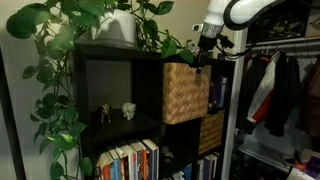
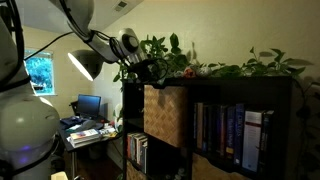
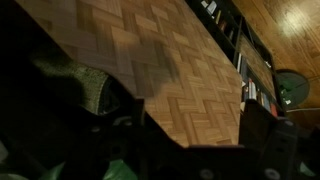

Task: Put the three pairs of socks in the basket in the shelf

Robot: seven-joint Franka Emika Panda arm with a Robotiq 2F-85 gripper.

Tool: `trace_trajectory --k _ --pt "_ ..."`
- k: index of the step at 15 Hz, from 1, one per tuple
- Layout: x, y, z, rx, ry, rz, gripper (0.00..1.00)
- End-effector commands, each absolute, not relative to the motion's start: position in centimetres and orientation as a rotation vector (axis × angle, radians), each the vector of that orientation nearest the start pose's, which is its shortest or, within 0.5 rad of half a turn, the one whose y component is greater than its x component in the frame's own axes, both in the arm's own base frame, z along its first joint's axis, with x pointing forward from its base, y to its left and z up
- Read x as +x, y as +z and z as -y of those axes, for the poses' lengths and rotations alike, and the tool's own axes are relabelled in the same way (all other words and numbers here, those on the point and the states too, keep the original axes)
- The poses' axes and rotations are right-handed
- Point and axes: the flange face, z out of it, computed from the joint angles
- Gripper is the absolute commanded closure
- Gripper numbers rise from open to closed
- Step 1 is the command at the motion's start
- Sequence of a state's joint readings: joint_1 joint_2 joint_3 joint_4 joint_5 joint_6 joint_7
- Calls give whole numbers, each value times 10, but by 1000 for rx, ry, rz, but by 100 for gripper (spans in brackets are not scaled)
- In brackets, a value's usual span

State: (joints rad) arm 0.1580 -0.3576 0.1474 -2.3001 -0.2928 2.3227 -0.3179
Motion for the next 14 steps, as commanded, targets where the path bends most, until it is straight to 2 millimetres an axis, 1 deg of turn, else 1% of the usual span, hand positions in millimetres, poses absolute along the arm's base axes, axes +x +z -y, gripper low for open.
trace_trajectory --k 1,3,4,6,8,10,14 --pt "422 538 -144 -3122 -573 1293 0" --pt "415 541 -144 -3109 -586 1286 0" --pt "414 544 -143 -3109 -649 1264 0" --pt "415 550 -142 -3122 -718 1268 0" --pt "420 554 -141 -3125 -786 1264 0" --pt "431 554 -139 -3115 -841 1248 0" --pt "450 540 -132 -3109 -825 1217 0"
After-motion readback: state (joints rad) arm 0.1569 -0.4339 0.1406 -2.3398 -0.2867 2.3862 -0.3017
